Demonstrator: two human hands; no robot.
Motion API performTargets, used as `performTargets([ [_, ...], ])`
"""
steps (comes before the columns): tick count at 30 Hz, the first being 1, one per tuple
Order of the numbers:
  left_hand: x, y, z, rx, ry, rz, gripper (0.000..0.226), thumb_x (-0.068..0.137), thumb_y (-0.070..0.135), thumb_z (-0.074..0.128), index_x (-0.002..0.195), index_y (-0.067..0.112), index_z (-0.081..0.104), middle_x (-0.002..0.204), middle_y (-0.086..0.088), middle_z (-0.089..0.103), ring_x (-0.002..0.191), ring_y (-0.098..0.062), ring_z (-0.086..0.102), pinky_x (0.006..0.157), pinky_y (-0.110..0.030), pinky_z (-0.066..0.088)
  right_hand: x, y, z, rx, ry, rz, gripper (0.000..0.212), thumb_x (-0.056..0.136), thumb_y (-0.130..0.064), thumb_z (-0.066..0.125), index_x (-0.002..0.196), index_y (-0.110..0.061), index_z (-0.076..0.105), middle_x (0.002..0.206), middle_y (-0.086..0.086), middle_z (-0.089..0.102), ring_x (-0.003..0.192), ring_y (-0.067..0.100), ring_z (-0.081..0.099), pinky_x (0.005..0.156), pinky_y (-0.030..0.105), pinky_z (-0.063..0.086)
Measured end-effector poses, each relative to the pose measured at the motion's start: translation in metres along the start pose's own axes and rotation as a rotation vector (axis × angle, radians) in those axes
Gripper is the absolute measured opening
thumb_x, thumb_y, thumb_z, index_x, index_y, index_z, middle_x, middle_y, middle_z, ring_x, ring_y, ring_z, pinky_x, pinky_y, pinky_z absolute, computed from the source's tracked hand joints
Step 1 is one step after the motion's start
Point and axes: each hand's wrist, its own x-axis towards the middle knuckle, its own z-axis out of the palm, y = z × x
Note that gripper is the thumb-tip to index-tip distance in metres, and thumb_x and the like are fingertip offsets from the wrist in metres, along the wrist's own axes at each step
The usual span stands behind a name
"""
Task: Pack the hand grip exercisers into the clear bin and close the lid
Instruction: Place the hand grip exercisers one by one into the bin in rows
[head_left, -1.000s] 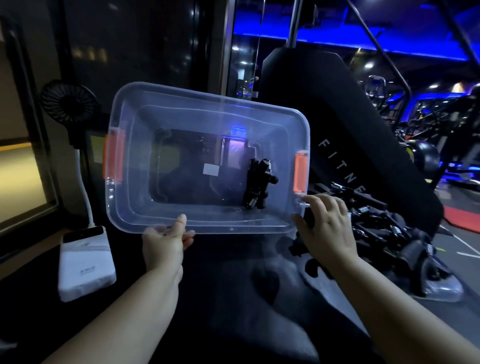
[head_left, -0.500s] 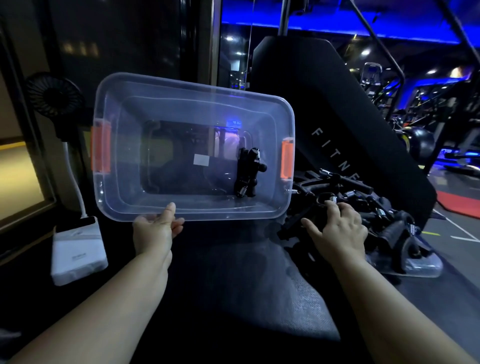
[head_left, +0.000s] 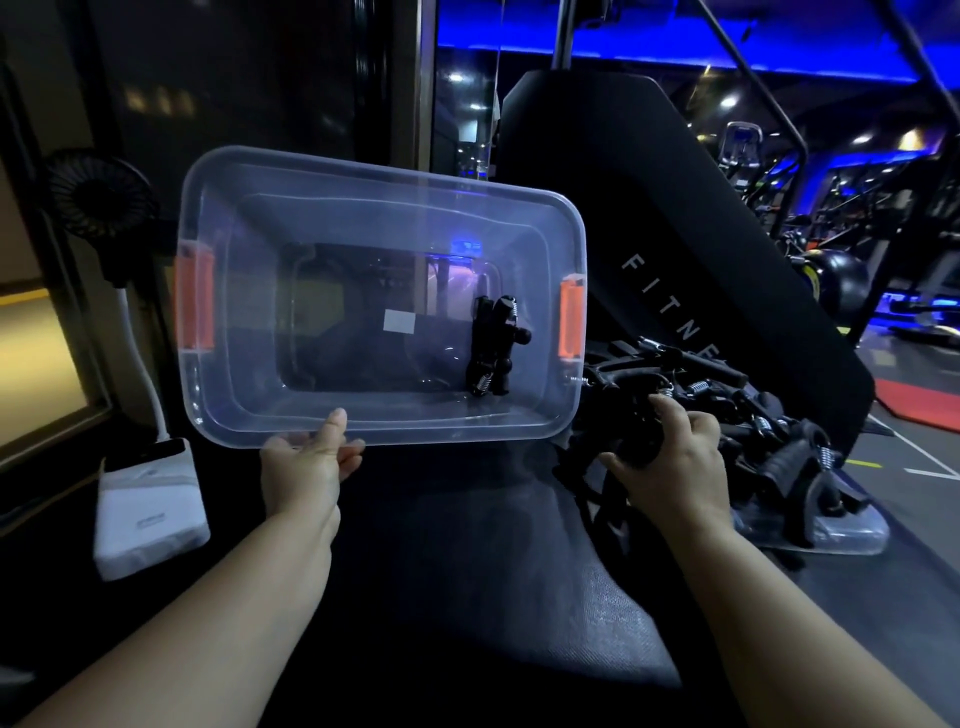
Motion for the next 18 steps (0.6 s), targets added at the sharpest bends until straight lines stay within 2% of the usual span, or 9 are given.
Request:
performTargets([
  [2,0.001,0.000,0.000,0.008,0.000,-0.008,0.049,0.084,0.027,0.073,0.115,-0.003,0.051,0.075,-0.009,0.065,0.054,-0.009,0.068,0.049,-0.019,0.052,-0.003,-0.001,-0.001,0.061,0.050,-0.067,0.081,0.061,-0.034,0.088,0.130,-0.034,0.044,0.116,0.004,0.044,0.090,0.027,0.055,0.080,0.030,0.045],
  [4,0.001,0.000,0.000,0.004,-0.002,-0.008,0.050,0.084,0.027,0.073,0.116,-0.005,0.050,0.076,-0.010,0.065,0.053,-0.009,0.068,0.049,-0.019,0.051,-0.005,-0.003,-0.002,0.115,0.084,-0.152,0.075,0.062,-0.024,0.088,0.125,-0.034,0.049,0.113,0.001,0.047,0.085,0.020,0.054,0.078,0.027,0.042],
  [7,0.000,0.000,0.000,-0.007,0.003,-0.010,0.046,0.084,0.026,0.073,0.114,0.000,0.050,0.075,-0.009,0.065,0.053,-0.008,0.068,0.048,-0.018,0.052,-0.008,-0.003,-0.004,0.146,0.086,-0.252,0.063,0.065,-0.014,0.084,0.122,-0.026,0.057,0.112,0.003,0.059,0.091,0.024,0.061,0.079,0.026,0.042],
  [10,-0.002,0.002,0.001,-0.020,0.004,-0.015,0.041,0.085,0.025,0.073,0.110,0.003,0.049,0.074,-0.007,0.065,0.053,-0.009,0.068,0.049,-0.018,0.052,-0.011,-0.006,-0.009,0.120,0.057,-0.299,0.061,0.066,-0.006,0.076,0.121,-0.024,0.058,0.114,0.001,0.064,0.089,0.025,0.063,0.076,0.026,0.042],
  [15,-0.005,0.005,0.002,-0.027,0.007,-0.006,0.034,0.086,0.025,0.072,0.101,0.008,0.047,0.075,-0.007,0.065,0.053,-0.008,0.067,0.050,-0.018,0.052,-0.013,-0.009,-0.016,0.061,-0.069,-0.322,0.057,0.075,-0.011,0.067,0.128,-0.027,0.053,0.118,0.001,0.064,0.085,0.026,0.062,0.073,0.026,0.039],
  [18,-0.007,0.006,0.002,-0.032,0.013,0.001,0.032,0.086,0.023,0.072,0.097,0.010,0.045,0.073,-0.007,0.064,0.052,-0.008,0.067,0.049,-0.018,0.052,-0.012,-0.011,-0.017,0.058,-0.098,-0.319,0.054,0.082,-0.011,0.061,0.130,-0.031,0.045,0.119,0.004,0.064,0.096,0.029,0.062,0.071,0.029,0.039],
])
